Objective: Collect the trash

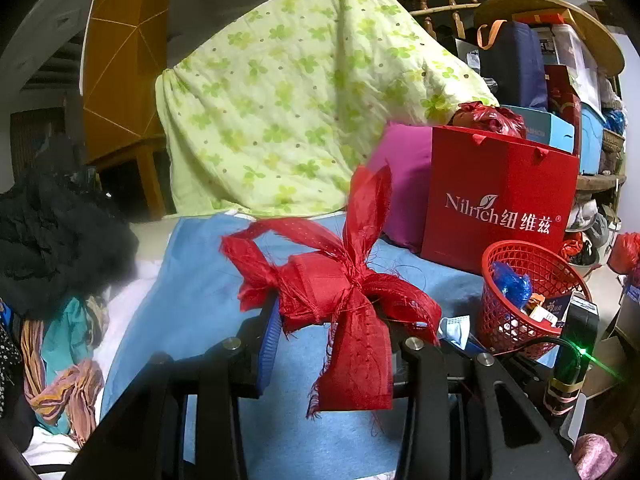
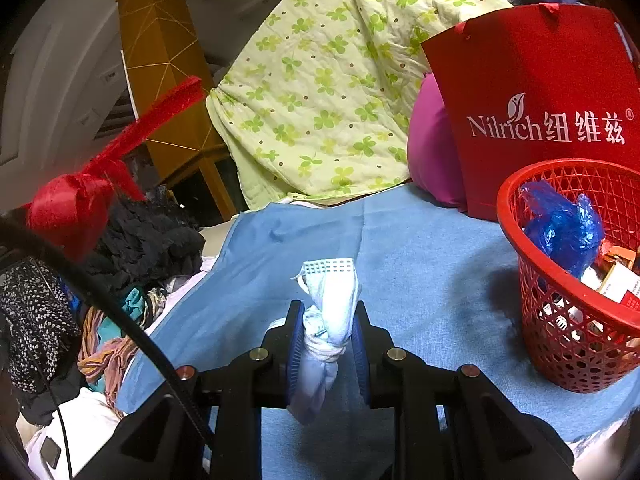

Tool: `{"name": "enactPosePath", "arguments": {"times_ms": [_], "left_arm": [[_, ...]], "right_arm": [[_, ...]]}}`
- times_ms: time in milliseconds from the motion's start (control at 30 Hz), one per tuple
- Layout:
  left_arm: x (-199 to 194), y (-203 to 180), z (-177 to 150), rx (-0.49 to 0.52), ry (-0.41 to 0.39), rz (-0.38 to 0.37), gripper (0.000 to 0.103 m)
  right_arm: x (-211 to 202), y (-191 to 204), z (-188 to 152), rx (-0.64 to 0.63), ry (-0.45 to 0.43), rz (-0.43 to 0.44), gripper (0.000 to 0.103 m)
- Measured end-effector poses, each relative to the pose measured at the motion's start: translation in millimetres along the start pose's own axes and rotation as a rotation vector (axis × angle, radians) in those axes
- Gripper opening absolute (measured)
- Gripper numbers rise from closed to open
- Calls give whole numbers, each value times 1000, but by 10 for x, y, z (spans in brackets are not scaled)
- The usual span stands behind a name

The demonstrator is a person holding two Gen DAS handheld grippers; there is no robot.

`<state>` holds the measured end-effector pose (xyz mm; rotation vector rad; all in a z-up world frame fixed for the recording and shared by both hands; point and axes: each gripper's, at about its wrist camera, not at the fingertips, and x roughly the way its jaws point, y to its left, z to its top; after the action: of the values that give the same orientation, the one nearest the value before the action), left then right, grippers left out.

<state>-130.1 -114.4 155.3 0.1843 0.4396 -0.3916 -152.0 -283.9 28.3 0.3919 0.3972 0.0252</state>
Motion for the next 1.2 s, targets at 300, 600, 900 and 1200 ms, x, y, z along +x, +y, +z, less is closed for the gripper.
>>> {"name": "enactPosePath", "arguments": {"times_ms": [300,600,900,1200], "left_arm": [[-95,6,17,5,-24,2,42],[-253,48,47,10,-75,16,42],[-282,71,55,8,-77,20,42],[-302,-18,78,44,-85,15,42]], "right_arm": [[-16,-25,7,6,-2,6,25],[-12,4,12,-12,8,-4,25],[24,33,28,-20,12,-7,25],[0,-6,31,3,-4,13,25]]}}
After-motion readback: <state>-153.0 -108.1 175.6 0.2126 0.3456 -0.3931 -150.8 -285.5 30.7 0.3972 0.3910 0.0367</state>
